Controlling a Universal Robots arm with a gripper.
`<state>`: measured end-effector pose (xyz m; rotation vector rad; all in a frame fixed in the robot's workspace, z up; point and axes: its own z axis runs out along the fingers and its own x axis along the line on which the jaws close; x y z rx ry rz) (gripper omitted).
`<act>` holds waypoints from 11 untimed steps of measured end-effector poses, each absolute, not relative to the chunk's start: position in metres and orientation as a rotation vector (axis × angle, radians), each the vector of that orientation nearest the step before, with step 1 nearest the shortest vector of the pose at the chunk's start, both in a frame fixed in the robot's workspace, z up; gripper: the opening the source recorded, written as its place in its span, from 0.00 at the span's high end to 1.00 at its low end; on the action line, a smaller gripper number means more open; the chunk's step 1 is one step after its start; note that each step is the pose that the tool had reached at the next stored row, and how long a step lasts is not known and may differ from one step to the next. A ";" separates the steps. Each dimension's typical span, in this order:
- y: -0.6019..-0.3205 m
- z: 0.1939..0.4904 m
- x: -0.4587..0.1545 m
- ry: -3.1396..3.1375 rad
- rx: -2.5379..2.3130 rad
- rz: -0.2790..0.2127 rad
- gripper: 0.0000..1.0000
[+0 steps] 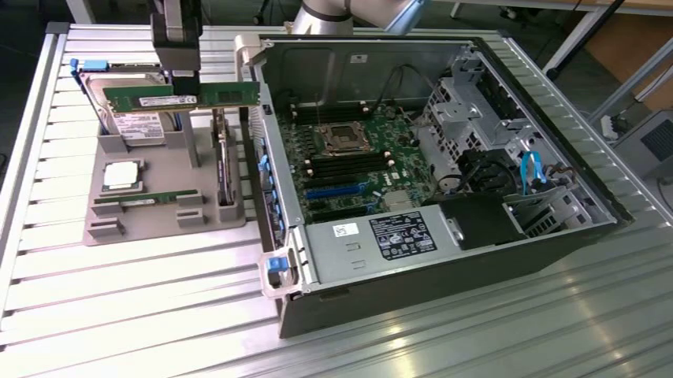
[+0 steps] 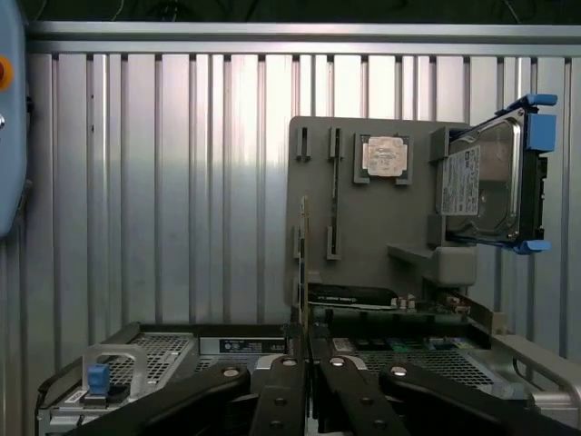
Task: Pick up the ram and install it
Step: 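Pick up the ram and move it above insertion slot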
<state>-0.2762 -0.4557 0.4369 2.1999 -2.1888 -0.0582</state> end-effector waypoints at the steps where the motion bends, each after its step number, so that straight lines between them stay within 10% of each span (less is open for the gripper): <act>1: -0.456 0.437 -0.275 -2.189 2.200 -0.058 0.88; 11: -0.456 0.437 -0.264 -2.186 2.197 -0.054 0.88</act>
